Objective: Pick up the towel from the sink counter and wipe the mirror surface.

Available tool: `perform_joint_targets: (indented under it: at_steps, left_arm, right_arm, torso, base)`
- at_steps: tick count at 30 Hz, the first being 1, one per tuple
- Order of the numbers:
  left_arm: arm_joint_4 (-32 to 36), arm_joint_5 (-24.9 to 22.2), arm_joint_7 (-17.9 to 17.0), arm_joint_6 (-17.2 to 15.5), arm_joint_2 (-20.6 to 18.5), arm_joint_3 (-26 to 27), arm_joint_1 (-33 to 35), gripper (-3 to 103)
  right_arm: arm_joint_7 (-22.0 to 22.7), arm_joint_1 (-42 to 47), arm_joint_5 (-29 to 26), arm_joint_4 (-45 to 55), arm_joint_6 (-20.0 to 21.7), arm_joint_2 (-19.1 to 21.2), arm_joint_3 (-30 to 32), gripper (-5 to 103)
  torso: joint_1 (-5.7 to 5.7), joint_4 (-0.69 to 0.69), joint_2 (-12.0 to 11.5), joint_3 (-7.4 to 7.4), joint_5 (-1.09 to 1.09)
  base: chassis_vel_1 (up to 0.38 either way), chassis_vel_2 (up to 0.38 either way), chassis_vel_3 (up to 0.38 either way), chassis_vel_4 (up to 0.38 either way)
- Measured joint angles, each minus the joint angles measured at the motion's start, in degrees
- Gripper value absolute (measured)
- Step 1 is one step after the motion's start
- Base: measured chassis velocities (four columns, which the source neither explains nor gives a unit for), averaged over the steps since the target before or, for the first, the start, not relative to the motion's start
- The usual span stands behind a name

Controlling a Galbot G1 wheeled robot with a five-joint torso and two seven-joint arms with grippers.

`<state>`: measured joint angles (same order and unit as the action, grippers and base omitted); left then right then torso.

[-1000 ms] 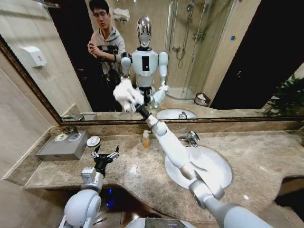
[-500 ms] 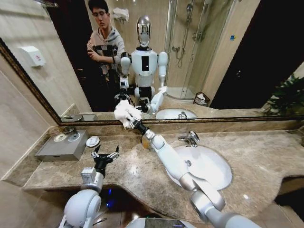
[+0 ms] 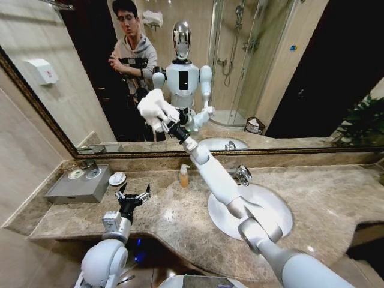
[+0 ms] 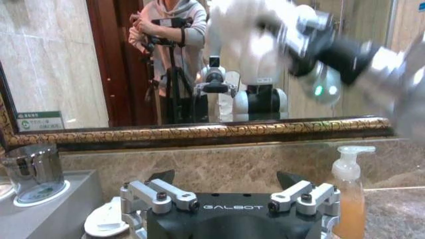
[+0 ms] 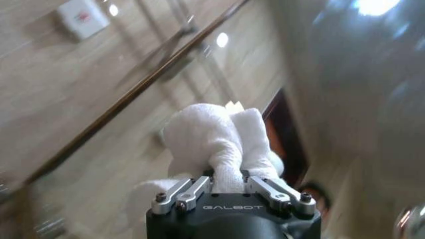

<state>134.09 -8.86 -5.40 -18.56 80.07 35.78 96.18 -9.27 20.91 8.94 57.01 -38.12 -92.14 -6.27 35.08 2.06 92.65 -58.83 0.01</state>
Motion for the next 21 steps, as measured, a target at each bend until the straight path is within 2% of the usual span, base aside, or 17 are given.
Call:
perform_joint_targets:
  at_steps: [8, 15, 21]
  left_arm:
    - [0.0, 0.0, 0.0, 0.0, 0.0, 0.0, 0.0, 100]
    - [0.0, 0.0, 0.0, 0.0, 0.0, 0.0, 0.01, 100]
    - [0.0, 0.0, 0.0, 0.0, 0.0, 0.0, 0.0, 100]
  right_arm:
    - [-2.05, 3.02, 0.12, -0.53, -0.19, 0.02, -0.75, 14]
    - [2.98, -4.68, -0.28, 2.78, 0.24, -0.03, 2.88, 14]
    - [2.54, -3.46, -0.15, 3.02, -0.18, -0.03, 2.15, 14]
  torso:
    - [0.0, 0.0, 0.0, 0.0, -0.01]
    - [-0.03, 0.02, 0.01, 0.02, -0.01]
    - [-0.02, -0.02, 0.02, 0.03, 0.01]
  base:
    - [0.0, 0.0, 0.0, 0.0]
    - [0.0, 0.0, 0.0, 0.0]
    - [0.0, 0.0, 0.0, 0.0]
